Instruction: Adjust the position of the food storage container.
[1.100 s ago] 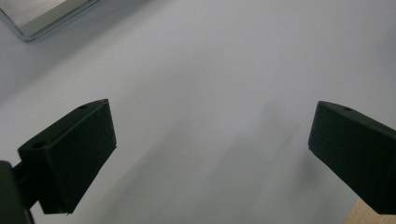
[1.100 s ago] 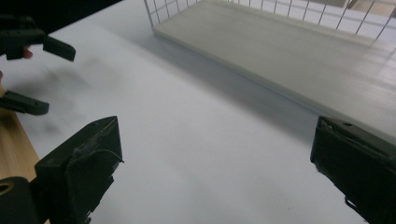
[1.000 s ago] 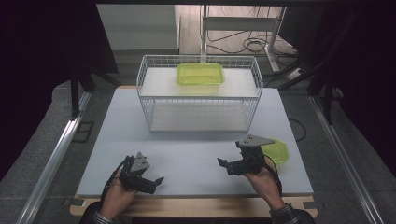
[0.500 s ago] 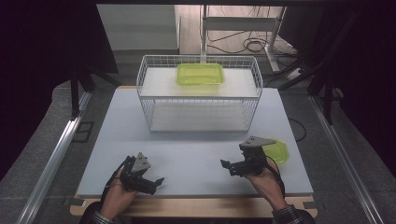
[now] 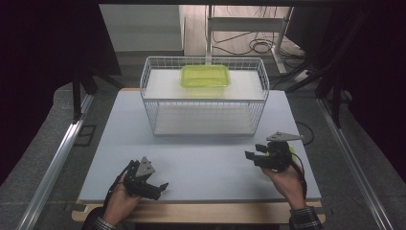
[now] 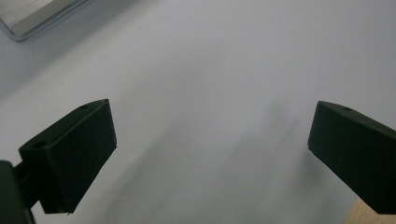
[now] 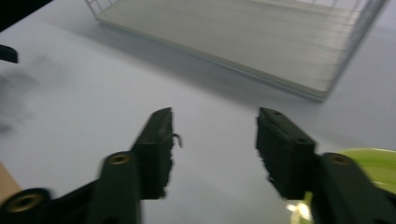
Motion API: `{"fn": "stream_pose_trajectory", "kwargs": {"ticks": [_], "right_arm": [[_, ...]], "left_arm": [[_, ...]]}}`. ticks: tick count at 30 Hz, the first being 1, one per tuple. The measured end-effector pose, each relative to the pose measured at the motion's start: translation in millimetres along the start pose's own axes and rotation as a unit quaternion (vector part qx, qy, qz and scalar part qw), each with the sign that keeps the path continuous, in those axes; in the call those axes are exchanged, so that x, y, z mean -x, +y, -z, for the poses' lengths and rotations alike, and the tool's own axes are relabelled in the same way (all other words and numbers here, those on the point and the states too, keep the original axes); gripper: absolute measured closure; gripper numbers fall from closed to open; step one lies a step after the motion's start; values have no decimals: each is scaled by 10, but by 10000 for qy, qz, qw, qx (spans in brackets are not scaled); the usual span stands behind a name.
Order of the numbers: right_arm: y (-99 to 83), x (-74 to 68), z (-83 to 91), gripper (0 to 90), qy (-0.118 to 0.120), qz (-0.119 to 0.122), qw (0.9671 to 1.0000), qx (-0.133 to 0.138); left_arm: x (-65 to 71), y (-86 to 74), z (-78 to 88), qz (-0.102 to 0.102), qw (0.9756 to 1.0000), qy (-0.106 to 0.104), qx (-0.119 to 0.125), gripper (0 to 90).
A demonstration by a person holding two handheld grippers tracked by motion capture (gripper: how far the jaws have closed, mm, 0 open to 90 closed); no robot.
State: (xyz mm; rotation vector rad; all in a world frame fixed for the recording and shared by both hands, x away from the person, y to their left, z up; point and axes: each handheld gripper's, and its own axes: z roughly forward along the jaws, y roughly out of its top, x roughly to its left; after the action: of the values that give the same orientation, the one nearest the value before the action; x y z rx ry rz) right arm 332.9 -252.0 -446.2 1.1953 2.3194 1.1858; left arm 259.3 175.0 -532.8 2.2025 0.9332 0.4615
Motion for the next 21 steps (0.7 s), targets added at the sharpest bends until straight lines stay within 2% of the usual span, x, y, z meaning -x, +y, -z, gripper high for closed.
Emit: {"fn": "stream_pose_trajectory", "kwargs": {"ticks": [4,8,10,13,21], "right_arm": [[-5,147,95,687,-194,14,9998,-31],[-25,282,172,829,-437,2,9990,-31],[-43,364,213,873,-578,-36,9983,-21],[-69,475,264,886,-780,-138,9969,-11],[-141,727,365,884,-1092,-495,9927,151]], "left_arm": [[2,1,-3,-24,10000,-1,-22,9],[7,1,-8,-39,10000,5,-40,10],[8,1,-12,-63,10000,11,-60,11],[13,1,-16,-81,9999,1,-83,12],[22,2,-25,-116,9999,13,-120,13]]}}
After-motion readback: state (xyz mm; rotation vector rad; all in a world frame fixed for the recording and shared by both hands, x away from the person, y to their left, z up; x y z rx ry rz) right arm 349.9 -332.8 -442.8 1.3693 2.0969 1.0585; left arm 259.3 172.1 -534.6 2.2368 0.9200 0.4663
